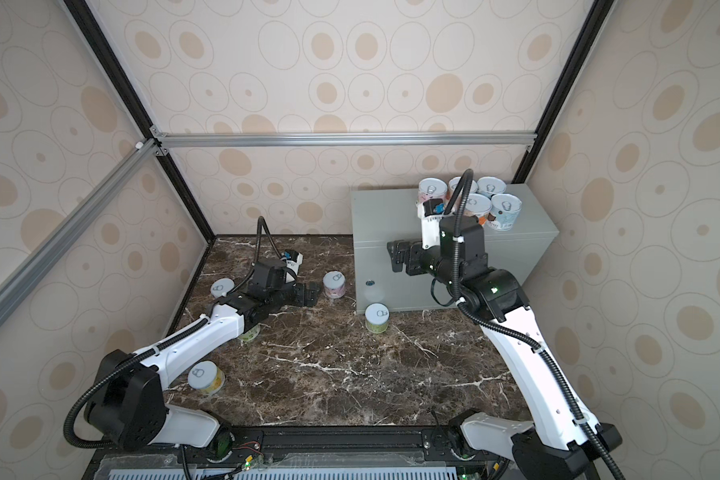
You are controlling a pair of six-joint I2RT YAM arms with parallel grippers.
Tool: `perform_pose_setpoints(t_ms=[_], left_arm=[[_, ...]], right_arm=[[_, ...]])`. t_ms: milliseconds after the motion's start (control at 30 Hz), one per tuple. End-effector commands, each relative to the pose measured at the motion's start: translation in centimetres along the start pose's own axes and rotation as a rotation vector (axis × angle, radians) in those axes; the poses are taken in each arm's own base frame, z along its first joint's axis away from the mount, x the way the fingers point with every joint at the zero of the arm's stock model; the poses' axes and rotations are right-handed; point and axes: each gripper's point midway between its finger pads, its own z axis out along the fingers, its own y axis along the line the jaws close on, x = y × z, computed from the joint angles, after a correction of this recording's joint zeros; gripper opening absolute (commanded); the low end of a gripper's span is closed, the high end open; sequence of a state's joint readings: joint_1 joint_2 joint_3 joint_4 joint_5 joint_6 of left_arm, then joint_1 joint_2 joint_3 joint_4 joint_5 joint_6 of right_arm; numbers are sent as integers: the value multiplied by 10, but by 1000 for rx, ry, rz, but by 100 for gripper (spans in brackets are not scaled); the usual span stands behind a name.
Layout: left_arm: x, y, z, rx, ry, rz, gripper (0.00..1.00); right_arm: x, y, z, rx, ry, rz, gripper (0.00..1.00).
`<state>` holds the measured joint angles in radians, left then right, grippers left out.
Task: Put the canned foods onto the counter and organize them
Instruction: 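Draw the right gripper back down while the left lowers onto a floor can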
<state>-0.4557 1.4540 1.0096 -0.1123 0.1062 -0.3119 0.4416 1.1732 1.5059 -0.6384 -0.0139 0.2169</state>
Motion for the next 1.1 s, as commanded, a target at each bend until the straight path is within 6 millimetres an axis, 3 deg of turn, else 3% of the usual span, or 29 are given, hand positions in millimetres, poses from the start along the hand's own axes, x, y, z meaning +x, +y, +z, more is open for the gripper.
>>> perform_pose_setpoints(t_ms=[0,233,467,733,1067], left_arm=[[-22,-4,13,14,-43,2,99],[-19,-6,48,31,-34,82,99],[-20,-7,81,38,-25,140,99],[-17,-7,118,46,10,202,99],[-3,0,148,32,62,265,99]], right_arm=[[4,16,-6,-91,-63,14,98],[52,22,-16,-167,-40,29,99],[80,21,-27,-208,-54,18,99],[89,18,-27,-205,-55,4,99],[92,17,-24,-199,-58,7,99]])
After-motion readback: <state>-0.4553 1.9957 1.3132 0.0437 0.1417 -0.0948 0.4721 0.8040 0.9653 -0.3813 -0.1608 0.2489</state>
